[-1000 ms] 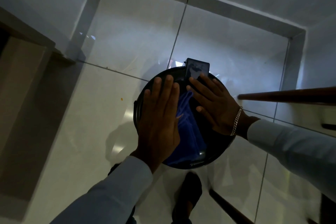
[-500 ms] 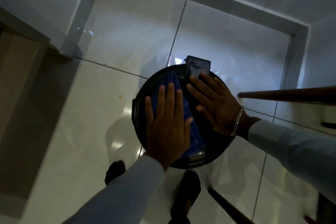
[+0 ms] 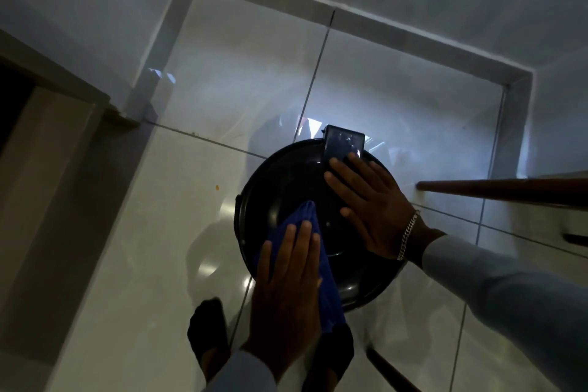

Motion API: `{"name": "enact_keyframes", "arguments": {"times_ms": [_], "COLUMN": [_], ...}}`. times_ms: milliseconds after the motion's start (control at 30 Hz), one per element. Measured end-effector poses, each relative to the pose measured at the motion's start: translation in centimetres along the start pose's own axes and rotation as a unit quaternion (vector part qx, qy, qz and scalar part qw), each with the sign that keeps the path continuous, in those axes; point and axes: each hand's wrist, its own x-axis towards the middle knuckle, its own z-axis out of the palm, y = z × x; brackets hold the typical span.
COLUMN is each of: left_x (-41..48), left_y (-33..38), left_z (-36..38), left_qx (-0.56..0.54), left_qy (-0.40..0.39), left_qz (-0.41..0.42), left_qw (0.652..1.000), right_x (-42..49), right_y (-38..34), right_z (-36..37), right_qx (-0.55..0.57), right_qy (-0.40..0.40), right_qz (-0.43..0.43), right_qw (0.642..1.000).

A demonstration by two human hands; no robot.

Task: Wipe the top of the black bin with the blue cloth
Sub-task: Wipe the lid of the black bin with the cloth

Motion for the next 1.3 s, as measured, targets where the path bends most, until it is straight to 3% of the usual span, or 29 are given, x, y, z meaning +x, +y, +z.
{"name": "enact_keyframes", "arguments": {"times_ms": [133,300,700,767,867,967,1067,1133,1200,1300], "left_x": [4.0,7.6,0.7,0.5,0.0,0.0,0.8,1.1,1.2,1.4], "left_y": [-2.2,-2.4,0.6,0.7,0.5,-0.9,-1.8,-1.8,-1.5,-1.4], "left_z": [-1.6,-2.6,2.3,1.7,-0.1,-2.4,-4.2,-4.6,-4.8,-5.1], "left_qx": [-0.006,-0.007,0.019,-0.022,-0.169,-0.247,-0.201,-0.198,-0.200,-0.208], "left_qy": [0.039,0.056,0.077,0.071,0.100,0.145,0.117,0.091,0.078,0.071], "left_qz": [0.017,-0.059,-0.001,0.000,0.027,-0.034,-0.141,-0.155,-0.157,-0.182], "left_qw": [0.999,0.997,0.997,0.997,0.980,0.957,0.962,0.963,0.964,0.958], "right_x": [0.3,0.4,0.6,0.5,0.5,0.3,-1.8,-4.2,-6.5,-8.0], "right_y": [-0.8,-1.0,-1.0,-1.0,-1.5,-3.2,-6.5,-9.7,-13.6,-18.6], "right_z": [0.3,0.7,0.8,0.8,0.4,-0.4,-1.2,-1.4,-1.1,-0.2], "right_qx": [0.022,0.030,0.030,0.023,0.002,0.019,0.122,0.195,0.252,0.326], "right_qy": [0.031,0.035,0.048,0.042,0.014,0.013,0.068,0.127,0.191,0.173], "right_qz": [0.045,0.061,0.061,0.063,0.075,0.151,0.285,0.368,0.453,0.590], "right_qw": [0.998,0.997,0.997,0.997,0.997,0.988,0.948,0.900,0.833,0.718]}}
